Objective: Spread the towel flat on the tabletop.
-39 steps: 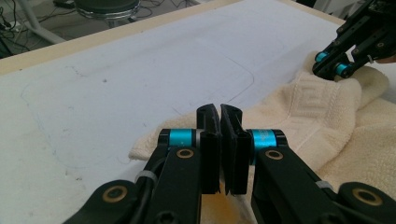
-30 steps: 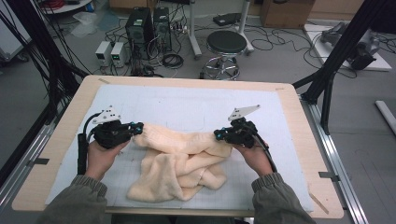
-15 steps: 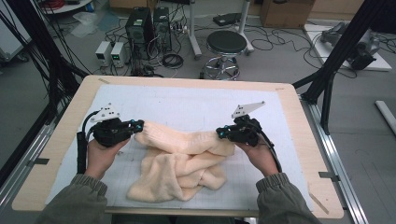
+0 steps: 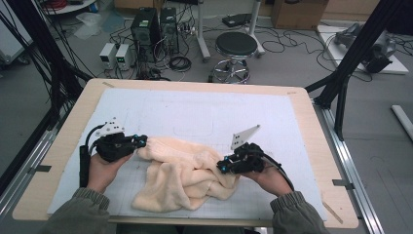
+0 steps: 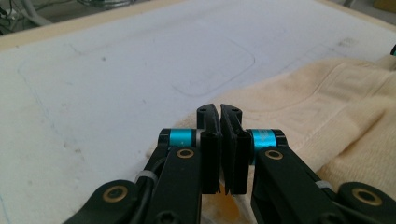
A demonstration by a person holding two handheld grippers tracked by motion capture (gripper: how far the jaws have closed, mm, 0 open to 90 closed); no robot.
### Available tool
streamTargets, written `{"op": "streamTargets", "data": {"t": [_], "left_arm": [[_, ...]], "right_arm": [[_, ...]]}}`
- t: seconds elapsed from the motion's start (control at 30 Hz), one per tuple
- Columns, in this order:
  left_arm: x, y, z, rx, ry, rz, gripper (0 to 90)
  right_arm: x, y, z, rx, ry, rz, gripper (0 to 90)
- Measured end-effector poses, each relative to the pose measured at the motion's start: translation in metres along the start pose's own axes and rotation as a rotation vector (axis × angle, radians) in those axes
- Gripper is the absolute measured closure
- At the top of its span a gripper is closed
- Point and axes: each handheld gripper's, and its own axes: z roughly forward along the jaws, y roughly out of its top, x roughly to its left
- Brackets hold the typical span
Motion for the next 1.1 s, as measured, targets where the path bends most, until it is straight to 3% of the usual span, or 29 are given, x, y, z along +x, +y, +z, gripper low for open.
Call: {"op": "streamTargets", "data": {"t": [0.07, 0.17, 0.23, 0.3, 0.4, 0.47, 0.5, 0.6, 0.7, 0.83, 0.97, 1.1], "left_arm": [[0.0, -0.005, 0.003, 0.011, -0.004, -0.003, 86.2], [-0.001, -0.007, 0.004, 0.021, -0.008, 0.003, 86.2], [-0.001, -0.006, 0.003, 0.021, -0.009, 0.006, 86.2], [-0.001, -0.006, 0.003, 0.014, -0.008, 0.002, 86.2], [-0.001, -0.007, 0.004, 0.019, -0.007, 0.0, 86.2], [-0.001, -0.006, 0.005, 0.022, -0.009, 0.005, 86.2], [-0.001, -0.006, 0.005, 0.021, -0.008, 0.003, 86.2], [-0.001, -0.006, 0.005, 0.023, -0.008, 0.004, 86.2], [-0.001, -0.006, 0.004, 0.019, -0.008, 0.001, 86.2], [-0.001, -0.006, 0.004, 0.015, -0.008, 0.001, 86.2], [-0.001, -0.004, 0.003, 0.009, -0.008, 0.002, 86.2], [0.0, -0.003, 0.005, -0.003, -0.008, -0.01, 86.2]], "right_arm": [[-0.001, -0.013, 0.0, -0.01, -0.051, 0.037, 68.5], [-0.011, -0.027, -0.013, -0.116, -0.097, 0.127, 60.2], [-0.016, -0.032, -0.02, -0.14, -0.109, 0.166, 58.5], [-0.022, -0.037, -0.024, -0.134, -0.15, 0.204, 51.6], [-0.033, -0.046, -0.022, -0.124, -0.095, 0.297, 48.1], [-0.035, -0.048, -0.014, -0.095, -0.073, 0.315, 48.8], [-0.035, -0.047, -0.01, -0.085, -0.05, 0.306, 53.0], [-0.028, -0.04, -0.008, -0.089, -0.07, 0.212, 74.8], [-0.022, -0.03, -0.014, -0.087, -0.124, 0.175, 82.4], [-0.018, -0.021, -0.028, -0.128, -0.172, 0.132, 85.3], [-0.017, -0.014, -0.034, -0.135, -0.209, 0.11, 86.0], [-0.024, -0.011, -0.031, -0.174, -0.193, 0.173, 85.3]]}}
